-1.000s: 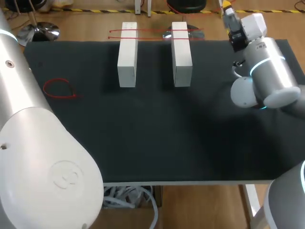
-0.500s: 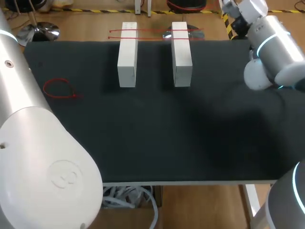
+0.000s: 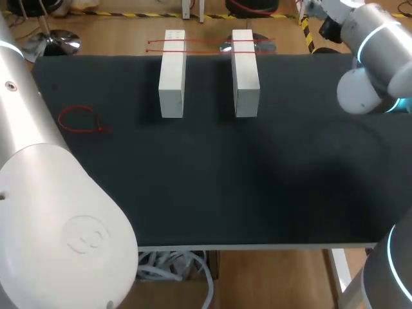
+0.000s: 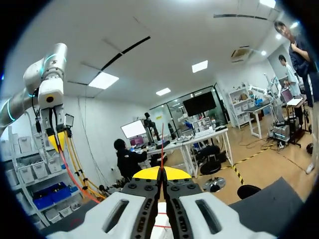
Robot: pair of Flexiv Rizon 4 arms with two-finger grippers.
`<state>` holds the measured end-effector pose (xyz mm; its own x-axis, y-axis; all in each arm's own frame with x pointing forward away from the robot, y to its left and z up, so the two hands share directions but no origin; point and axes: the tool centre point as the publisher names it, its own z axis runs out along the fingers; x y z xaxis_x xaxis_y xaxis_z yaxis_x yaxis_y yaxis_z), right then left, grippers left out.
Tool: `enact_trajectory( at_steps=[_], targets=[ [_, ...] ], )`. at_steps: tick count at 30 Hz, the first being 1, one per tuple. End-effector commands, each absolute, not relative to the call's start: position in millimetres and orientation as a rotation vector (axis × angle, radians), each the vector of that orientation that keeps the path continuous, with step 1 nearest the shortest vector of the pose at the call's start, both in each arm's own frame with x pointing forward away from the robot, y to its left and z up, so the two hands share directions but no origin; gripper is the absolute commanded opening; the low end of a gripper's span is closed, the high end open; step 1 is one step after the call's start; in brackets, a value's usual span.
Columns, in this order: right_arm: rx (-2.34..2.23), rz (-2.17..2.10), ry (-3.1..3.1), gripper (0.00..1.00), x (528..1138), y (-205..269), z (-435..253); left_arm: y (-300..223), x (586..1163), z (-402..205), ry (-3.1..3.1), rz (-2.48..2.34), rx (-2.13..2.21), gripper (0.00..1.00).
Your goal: Grab the tape and strap the tape.
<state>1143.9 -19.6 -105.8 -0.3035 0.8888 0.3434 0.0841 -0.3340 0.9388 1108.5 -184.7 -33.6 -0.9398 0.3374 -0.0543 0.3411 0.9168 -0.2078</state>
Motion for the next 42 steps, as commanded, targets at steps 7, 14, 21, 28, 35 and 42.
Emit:
enact_trajectory(
  at_steps=[7,14,21,28,35,42],
  targets=[
    [1.408,1.612,1.344,0.0,1140,-19,-100,-185,1109,-32,3.063,-0.33,0.541,0.0],
    [1.101,1.157,1.657,0.0,1140,-2,-83,-185,1109,-32,3.063,-0.33,0.541,0.0],
    [0.938,0.9,1.823,0.0,1136,28,-72,-185,1109,-32,3.063,-0.33,0.541,0.0],
    [0.77,0.618,1.934,0.0,1128,44,-71,-185,1109,-32,3.063,-0.33,0.541,0.0],
    [0.504,0.464,1.985,0.0,1129,72,-60,-185,1109,-32,3.063,-0.33,0.541,0.0],
    [0.406,0.405,2.013,0.0,1123,87,-63,-185,1109,-32,3.063,-0.33,0.541,0.0]
  ],
)
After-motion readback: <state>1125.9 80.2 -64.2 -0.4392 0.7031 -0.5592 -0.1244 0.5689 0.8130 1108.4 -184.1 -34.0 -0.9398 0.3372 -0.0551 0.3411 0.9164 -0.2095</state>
